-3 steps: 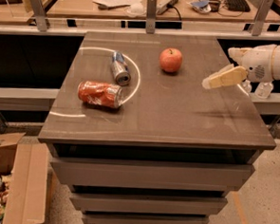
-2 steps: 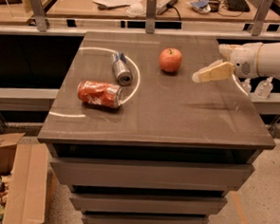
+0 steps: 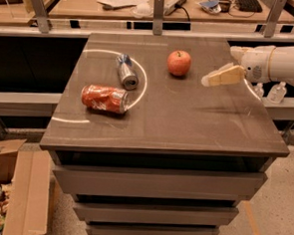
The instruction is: Pick apple
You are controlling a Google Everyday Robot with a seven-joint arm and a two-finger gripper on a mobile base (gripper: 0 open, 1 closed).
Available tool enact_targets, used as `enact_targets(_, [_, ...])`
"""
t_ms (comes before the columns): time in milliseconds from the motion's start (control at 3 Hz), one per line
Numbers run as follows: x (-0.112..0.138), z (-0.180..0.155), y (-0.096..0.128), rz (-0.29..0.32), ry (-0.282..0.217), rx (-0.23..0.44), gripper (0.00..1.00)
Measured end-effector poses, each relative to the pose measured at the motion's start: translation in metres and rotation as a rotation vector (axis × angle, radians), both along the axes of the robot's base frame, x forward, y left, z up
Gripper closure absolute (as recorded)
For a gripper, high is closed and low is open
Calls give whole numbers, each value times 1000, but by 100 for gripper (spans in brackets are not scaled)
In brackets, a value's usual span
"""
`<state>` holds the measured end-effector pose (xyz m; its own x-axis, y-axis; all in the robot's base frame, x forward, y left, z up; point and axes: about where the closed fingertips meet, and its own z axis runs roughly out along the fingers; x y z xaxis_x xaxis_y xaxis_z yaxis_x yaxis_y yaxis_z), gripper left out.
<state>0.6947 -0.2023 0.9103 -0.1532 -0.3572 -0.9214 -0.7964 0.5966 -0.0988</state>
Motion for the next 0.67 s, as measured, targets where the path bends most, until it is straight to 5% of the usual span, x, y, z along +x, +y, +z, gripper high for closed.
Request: enact_targets(667, [33, -11, 16, 14, -26, 13, 0])
